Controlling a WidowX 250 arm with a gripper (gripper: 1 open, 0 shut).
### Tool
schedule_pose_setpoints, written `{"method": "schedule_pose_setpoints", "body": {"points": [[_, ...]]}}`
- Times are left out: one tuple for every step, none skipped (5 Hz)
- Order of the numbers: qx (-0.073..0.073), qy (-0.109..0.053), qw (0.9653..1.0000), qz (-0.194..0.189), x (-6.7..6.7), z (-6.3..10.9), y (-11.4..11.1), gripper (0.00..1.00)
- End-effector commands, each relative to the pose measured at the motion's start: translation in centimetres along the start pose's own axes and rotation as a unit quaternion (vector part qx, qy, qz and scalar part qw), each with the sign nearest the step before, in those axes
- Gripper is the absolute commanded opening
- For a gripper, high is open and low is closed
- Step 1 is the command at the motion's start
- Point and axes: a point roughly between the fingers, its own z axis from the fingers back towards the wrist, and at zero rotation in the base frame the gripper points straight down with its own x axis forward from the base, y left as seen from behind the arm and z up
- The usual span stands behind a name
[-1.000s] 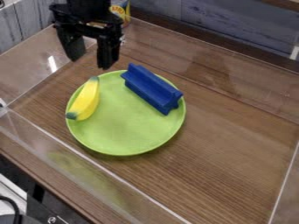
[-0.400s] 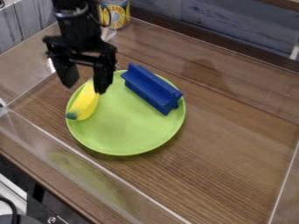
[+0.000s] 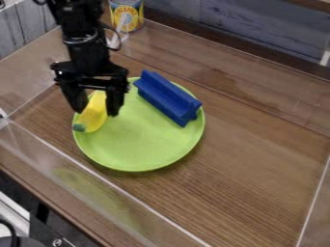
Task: Remove the banana from inside the green plate and put it on the table
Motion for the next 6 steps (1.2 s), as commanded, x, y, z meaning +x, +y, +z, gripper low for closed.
{"method": "schedule_pose_setpoints", "body": {"points": [[-0.002,-0.021,0.9998,0.006,1.5,0.7,1.0,1.00],[-0.005,-0.019,0.9998,0.007,1.3,0.6,0.7,1.00],[-0.008,-0.016,0.9998,0.005,1.0,0.8,0.1,1.00],[-0.010,-0.014,0.9999,0.003,0.5,-0.7,0.3,1.00],[-0.010,-0.014,0.9998,0.005,0.3,-1.8,0.7,1.00],[-0.010,-0.013,0.9996,-0.022,1.0,-1.2,1.1,1.00]]}}
